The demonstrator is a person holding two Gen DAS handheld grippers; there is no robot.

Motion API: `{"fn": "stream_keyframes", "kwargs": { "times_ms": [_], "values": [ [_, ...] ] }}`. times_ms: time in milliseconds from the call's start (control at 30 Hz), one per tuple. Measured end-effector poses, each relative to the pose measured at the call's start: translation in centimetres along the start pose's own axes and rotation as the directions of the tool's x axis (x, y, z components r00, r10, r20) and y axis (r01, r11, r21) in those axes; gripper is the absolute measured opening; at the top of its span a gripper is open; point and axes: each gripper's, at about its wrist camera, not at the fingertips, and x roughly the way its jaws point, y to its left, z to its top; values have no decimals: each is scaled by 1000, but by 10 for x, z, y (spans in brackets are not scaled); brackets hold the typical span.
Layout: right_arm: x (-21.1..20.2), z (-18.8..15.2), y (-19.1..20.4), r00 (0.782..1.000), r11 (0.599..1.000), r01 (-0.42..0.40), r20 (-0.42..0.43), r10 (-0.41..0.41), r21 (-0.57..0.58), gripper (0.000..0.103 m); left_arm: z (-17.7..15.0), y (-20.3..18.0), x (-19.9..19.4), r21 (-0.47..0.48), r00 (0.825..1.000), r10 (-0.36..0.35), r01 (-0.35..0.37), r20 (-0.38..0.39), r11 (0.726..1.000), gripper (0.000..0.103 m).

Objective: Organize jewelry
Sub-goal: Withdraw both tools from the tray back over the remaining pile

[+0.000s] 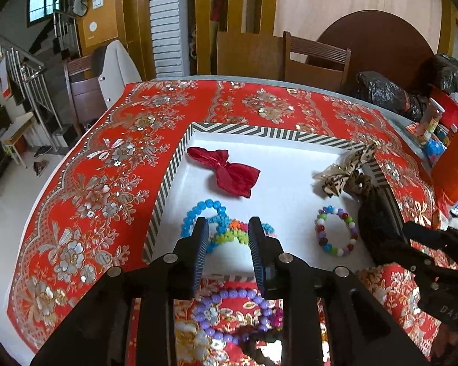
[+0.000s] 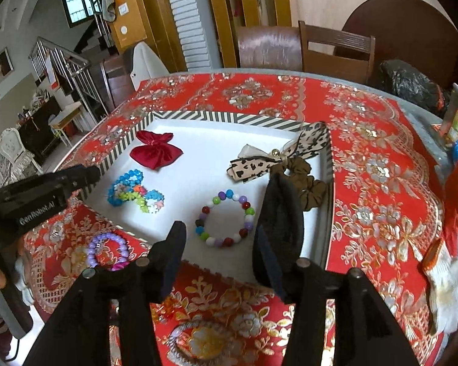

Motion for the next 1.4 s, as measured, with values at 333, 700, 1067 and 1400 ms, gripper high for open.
{"fn": "stream_keyframes", "kwargs": {
  "times_ms": [333,700,1067,1400],
  "values": [
    [-25,-12,8,999,999,7,52,-9,35,58,-15,-10,-24,10,1000,4,-4,26,1000,25],
    [-46,-19,18,996,999,19,86,-21,30,63,-28,-17,-38,11,1000,3,-3,30,1000,25],
    [-50,-23,20,996,999,19,84,-21,27,63,-36,-20,-43,20,999,20,-21,39,1000,25],
    [-50,-26,22,997,1000,21,73,-23,21,63,-40,-22,-42,26,999,20,-21,29,999,25]
  ]
}}
